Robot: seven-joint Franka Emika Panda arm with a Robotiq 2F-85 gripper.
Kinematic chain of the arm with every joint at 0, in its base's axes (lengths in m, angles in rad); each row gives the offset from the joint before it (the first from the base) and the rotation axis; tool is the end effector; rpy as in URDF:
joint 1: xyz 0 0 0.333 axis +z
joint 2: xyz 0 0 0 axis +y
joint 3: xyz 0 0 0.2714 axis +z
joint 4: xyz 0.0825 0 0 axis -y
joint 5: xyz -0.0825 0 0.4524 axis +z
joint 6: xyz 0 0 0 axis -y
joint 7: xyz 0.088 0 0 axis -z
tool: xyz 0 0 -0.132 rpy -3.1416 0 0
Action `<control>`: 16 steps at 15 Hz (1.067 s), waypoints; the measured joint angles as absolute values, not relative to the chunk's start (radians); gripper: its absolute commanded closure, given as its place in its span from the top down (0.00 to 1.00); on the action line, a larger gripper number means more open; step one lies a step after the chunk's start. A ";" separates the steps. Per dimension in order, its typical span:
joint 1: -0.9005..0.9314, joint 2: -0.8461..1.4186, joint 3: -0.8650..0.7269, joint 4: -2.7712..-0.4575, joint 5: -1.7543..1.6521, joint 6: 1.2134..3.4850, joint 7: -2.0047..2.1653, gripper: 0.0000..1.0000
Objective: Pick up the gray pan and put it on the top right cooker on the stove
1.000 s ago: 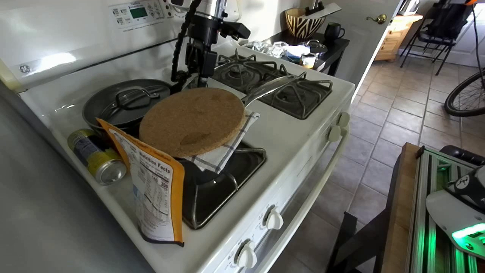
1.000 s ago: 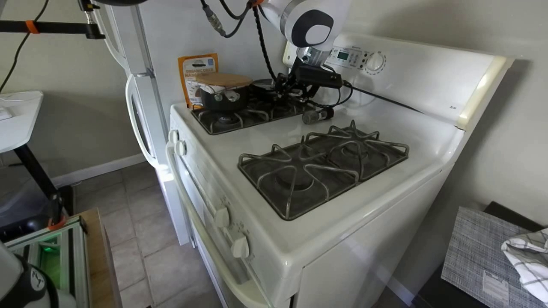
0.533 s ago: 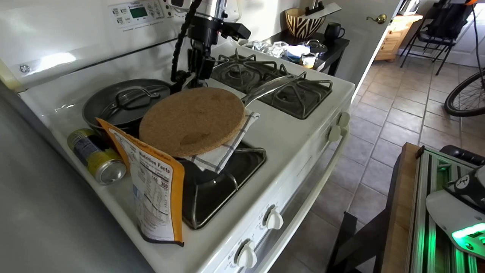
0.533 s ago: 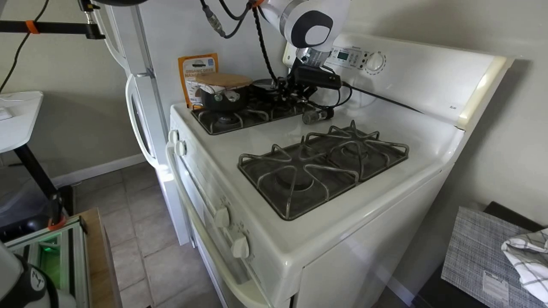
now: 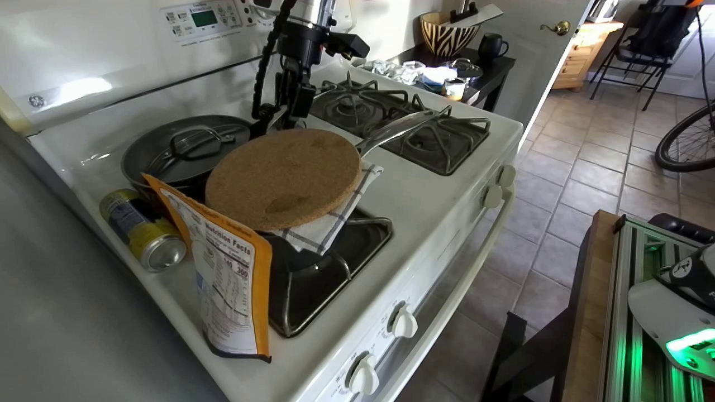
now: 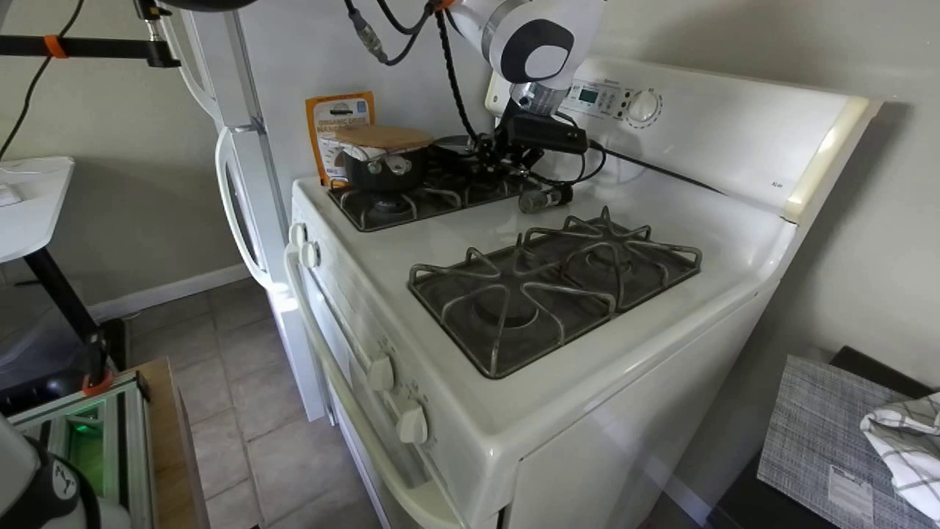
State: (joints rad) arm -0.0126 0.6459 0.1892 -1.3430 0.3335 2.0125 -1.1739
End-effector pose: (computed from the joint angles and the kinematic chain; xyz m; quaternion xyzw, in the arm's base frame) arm 0.7576 0.1398 0.2761 -0.8153 -0.5407 -0.1127 0.1738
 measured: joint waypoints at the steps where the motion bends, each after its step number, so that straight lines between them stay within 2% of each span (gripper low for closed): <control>1: -0.026 0.646 0.198 -1.345 0.352 2.028 -1.201 0.01; 6: -0.112 0.648 0.251 -1.367 0.492 2.096 -1.373 0.01; 16: -0.163 0.667 0.285 -1.377 0.692 2.034 -1.529 0.01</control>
